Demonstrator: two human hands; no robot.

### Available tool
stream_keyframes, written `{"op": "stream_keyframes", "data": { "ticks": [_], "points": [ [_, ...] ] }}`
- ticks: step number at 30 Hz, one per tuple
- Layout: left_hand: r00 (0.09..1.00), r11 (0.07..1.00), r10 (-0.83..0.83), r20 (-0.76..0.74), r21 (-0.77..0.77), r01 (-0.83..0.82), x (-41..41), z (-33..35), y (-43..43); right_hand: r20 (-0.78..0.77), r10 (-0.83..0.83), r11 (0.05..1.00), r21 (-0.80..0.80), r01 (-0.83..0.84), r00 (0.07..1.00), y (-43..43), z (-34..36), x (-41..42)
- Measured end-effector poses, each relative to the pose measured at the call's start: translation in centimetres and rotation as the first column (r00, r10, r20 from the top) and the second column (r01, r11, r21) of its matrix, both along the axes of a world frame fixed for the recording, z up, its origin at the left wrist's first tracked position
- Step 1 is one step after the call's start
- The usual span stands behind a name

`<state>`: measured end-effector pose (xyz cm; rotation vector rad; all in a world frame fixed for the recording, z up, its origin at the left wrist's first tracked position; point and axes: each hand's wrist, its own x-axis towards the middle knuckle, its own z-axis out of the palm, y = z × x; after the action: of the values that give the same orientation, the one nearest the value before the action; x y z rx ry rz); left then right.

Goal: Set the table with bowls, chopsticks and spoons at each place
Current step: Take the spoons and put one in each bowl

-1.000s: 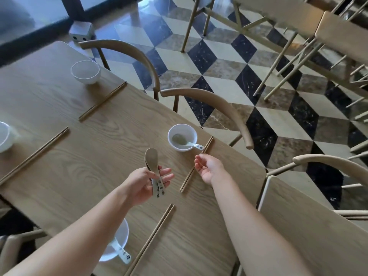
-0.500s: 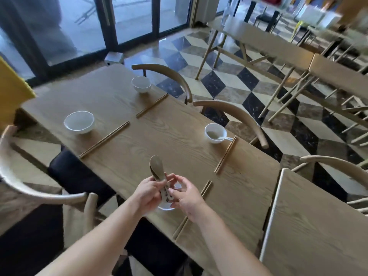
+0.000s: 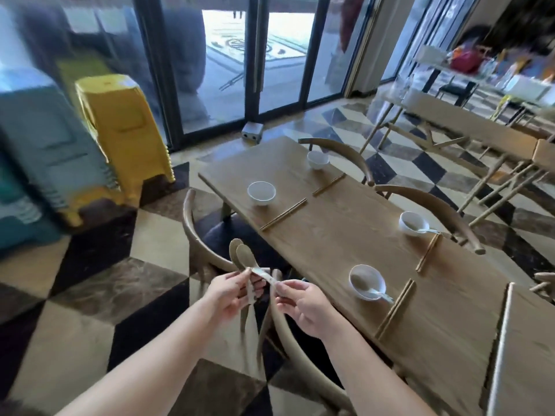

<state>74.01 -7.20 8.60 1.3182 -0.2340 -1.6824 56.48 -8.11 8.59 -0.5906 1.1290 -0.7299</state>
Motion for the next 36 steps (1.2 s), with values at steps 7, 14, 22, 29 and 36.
{"op": "stream_keyframes", "data": {
  "ticks": [7, 14, 22, 29, 36],
  "points": [
    [1.000, 1.000, 0.022, 0.002, 0.008, -0.022, 6.8, -0.2, -0.2, 0.098, 0.007, 1.000, 0.029, -0.009, 0.995, -2.7, 0.6, 4.4],
    [0.999, 0.997, -0.039, 0.013, 0.066, 0.039, 9.5, -2.1, -5.7, 0.050, -0.167, 0.984, 0.075, 0.163, 0.985, -10.7, -1.1, 6.5],
    [0.985, 0.982, -0.156, 0.080, 0.122, 0.146, 14.0, -4.1, -20.6, -0.038, -0.307, 0.942, 0.128, 0.309, 0.951, -27.0, -5.0, 7.5],
    [0.974, 0.970, -0.198, 0.111, 0.167, 0.178, 18.1, -4.0, -31.9, -0.162, -0.348, 0.903, 0.205, 0.377, 0.923, -36.3, -7.6, 7.5],
    [0.964, 0.935, -0.263, 0.037, 0.257, 0.245, 18.4, -5.2, -38.5, -0.262, -0.327, 0.849, 0.340, 0.404, 0.908, -39.5, -9.9, 7.9]
  ]
}}
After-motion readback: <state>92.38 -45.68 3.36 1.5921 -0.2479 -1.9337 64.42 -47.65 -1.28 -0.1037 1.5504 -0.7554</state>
